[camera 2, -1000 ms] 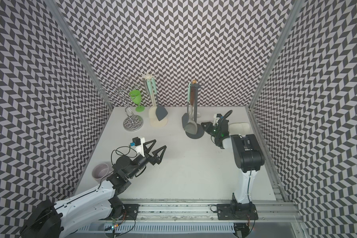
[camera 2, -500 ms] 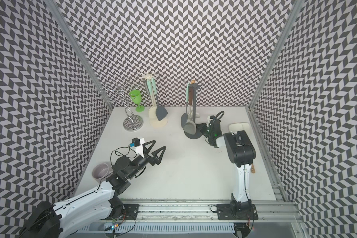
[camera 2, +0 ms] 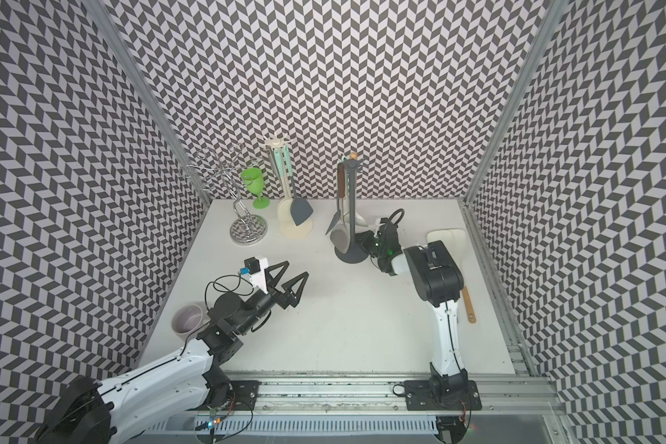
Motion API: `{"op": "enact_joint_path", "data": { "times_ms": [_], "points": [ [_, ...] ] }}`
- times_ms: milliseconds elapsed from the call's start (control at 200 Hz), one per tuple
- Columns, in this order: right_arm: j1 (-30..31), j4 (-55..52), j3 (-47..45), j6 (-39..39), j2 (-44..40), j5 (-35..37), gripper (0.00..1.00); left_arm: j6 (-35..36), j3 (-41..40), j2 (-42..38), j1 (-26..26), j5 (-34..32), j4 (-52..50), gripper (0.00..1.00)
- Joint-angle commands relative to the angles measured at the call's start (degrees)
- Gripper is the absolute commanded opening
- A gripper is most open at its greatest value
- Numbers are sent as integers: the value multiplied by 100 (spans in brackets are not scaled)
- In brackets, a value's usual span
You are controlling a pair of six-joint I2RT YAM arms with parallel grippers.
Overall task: Take the spatula off the kitchen utensil rack
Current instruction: Adjust the rack at the center of the board.
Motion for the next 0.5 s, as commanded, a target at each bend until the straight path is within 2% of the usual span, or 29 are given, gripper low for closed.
{"op": "enact_joint_path", "data": {
  "times_ms": [0, 496],
  "points": [
    [196, 312, 280, 126, 197, -35, 19, 69, -93, -98, 24, -87, -37, 100],
    [509, 62, 1345, 250, 979, -210, 19, 76, -118, -185, 24, -134, -54, 100]
  ]
}}
